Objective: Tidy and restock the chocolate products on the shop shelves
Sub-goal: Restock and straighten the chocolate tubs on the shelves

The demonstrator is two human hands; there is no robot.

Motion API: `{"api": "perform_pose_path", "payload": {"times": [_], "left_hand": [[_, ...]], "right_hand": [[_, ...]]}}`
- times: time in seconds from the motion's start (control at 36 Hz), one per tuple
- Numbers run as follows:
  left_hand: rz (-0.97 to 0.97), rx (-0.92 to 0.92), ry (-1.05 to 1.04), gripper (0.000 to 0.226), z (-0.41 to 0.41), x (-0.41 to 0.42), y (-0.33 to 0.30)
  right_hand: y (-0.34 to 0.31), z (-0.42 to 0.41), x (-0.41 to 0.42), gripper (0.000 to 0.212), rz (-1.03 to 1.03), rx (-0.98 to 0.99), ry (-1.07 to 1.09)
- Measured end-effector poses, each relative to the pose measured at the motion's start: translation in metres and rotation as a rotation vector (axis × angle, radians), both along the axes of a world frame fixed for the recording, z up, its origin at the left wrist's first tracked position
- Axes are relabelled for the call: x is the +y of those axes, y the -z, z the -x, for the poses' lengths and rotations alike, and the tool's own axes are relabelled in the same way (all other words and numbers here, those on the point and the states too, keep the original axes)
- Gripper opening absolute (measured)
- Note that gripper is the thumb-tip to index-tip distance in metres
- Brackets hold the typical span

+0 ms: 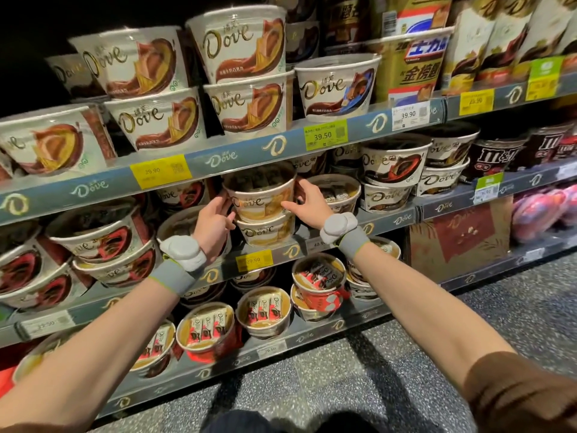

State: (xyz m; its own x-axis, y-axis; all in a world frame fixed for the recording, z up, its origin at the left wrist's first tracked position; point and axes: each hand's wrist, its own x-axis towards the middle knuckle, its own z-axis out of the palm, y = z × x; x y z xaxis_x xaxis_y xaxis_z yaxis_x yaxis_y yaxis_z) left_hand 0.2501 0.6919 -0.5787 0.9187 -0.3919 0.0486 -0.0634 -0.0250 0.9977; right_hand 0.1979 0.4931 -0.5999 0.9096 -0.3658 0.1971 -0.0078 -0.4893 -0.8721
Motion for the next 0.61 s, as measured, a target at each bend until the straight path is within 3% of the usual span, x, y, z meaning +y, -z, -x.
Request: {"api": "perform_pose_path", "payload": {"times": [0.17,0.25,0.42,0.61], "left_hand": [[-0.002,0.029,-0.033,0.075,0.002,-0.006,-0.001],[-0.008,0.023,-0.053,0.067,-0.003,-0.002,-0.002],[-0.039,-0.103,-0.232,0.041,-0.003,-0.001,0.01],[-0.103,-0.295,-0.052,0.021,0.024,-0.03,0.012]], "right_hand": [[-0.008,0.007,-0.001,0.068,0.042,0.06,-0.01],[-0.01,0.011,0.0,0.059,0.023,0.033,0.005],[0.006,0.045,-0.028,0.022,-0.008,-0.144,0.234],[0.007,0.087,-0.089,0.015,-0.23,-0.148,0.645]]}}
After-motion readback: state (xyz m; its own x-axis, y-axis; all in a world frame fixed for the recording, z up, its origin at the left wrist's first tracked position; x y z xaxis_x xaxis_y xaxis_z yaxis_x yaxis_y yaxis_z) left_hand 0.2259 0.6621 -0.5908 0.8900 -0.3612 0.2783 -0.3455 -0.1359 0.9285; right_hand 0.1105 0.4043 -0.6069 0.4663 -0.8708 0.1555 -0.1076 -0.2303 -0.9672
